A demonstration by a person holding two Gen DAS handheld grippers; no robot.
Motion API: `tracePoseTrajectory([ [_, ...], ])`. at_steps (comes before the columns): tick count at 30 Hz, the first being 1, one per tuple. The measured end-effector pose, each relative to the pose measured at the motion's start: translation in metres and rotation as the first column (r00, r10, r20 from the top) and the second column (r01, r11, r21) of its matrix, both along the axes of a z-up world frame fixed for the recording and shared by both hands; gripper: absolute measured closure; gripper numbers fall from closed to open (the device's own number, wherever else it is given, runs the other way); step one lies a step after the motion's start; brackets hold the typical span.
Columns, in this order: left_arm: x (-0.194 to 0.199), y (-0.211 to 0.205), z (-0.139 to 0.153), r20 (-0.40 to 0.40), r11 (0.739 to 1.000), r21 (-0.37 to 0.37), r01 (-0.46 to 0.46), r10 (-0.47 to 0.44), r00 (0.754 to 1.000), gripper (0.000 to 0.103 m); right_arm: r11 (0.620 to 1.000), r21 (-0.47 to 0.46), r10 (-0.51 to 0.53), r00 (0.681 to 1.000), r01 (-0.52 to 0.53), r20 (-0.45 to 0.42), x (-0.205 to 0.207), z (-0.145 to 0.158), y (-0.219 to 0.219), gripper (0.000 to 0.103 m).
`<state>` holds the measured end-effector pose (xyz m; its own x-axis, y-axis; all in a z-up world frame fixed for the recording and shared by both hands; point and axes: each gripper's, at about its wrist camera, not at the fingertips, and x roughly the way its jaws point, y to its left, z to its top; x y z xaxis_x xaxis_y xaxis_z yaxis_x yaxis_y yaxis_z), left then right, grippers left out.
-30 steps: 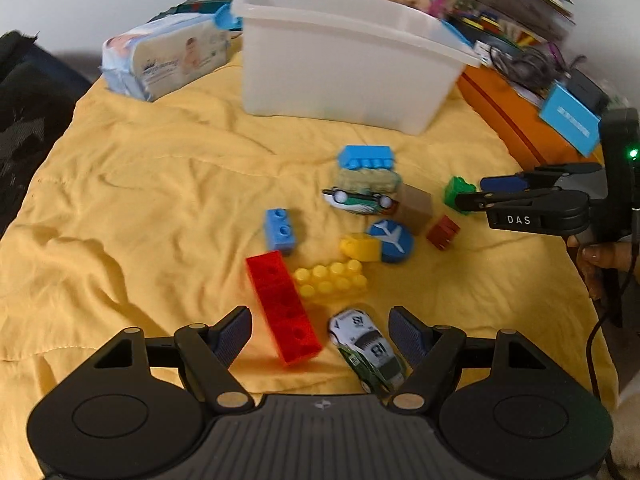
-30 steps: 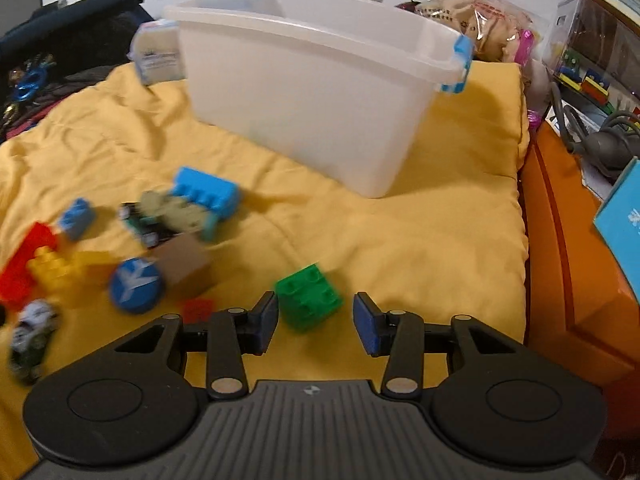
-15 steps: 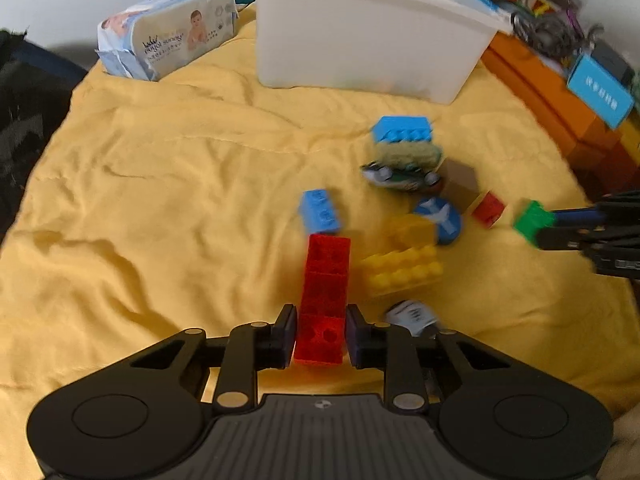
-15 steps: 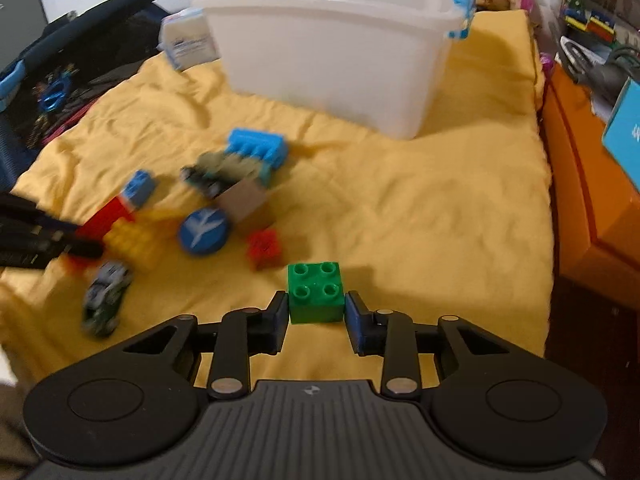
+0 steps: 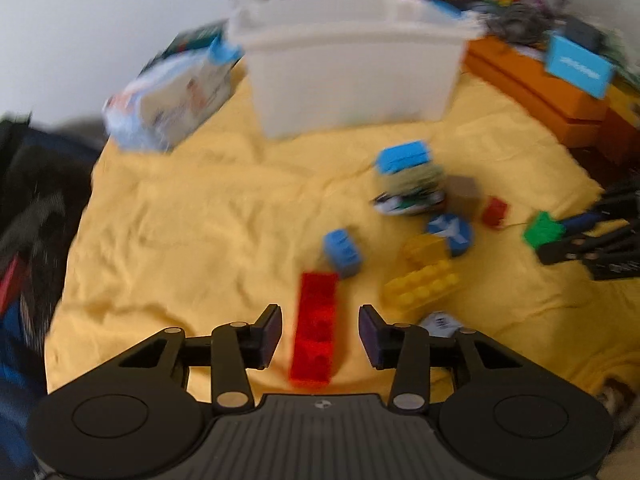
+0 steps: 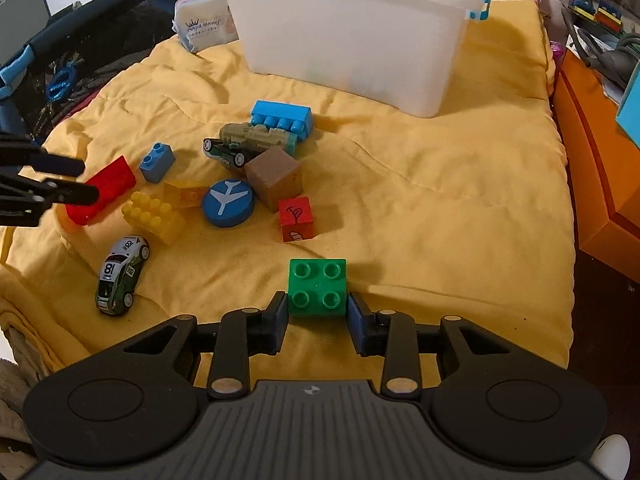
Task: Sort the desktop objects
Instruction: 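Grasp the red brick with the left tool while the right tool grasps the green block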
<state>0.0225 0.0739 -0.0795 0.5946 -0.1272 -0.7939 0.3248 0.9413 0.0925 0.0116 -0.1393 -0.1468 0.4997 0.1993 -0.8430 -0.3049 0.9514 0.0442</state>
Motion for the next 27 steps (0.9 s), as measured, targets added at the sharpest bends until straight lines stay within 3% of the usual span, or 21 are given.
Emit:
tracePoseTrajectory([
  [3,-0.007,-0.015,0.001,0.015,0.996,0.019,0.091,-0.091,0.996,0.057,1.0,-0.001,-0.007,1.0,0.007,-0.003,0.0,-0.001,0.001,0.066],
  [9,0.0,-0.018,-0.01,-0.019,0.995,0.01,0.1,-0.1,0.995,0.057,1.0,-0.005,-0.019,1.0,0.019,-0.005,-0.001,-0.002,0.003,0.066],
  [12,0.004,-0.015,-0.015,0.0,0.996,0.068,0.06,-0.061,0.998,0.057,1.0,-0.008,-0.026,1.0,0.025,-0.005,-0.002,-0.002,0.003,0.066],
  [17,0.008,-0.001,-0.019,-0.036,0.998,0.039,0.053,-0.052,0.998,0.057,0.999,-0.007,-0.04,0.999,0.04,-0.007,-0.002,-0.002,0.004,0.066],
  [20,0.008,0.003,-0.02,-0.025,0.996,0.071,0.058,-0.056,0.998,0.057,0.999,-0.009,-0.049,0.999,0.049,-0.007,-0.002,-0.002,0.005,0.066],
  [25,0.021,0.032,-0.025,-0.041,0.998,-0.017,-0.06,0.059,0.997,0.057,0.998,-0.014,-0.059,0.998,0.059,-0.006,-0.003,-0.002,0.007,0.066],
  [27,0.023,0.036,-0.03,-0.045,0.998,-0.004,-0.066,0.066,0.997,0.063,0.998,-0.014,-0.058,0.998,0.057,-0.006,-0.003,-0.002,0.006,0.066],
])
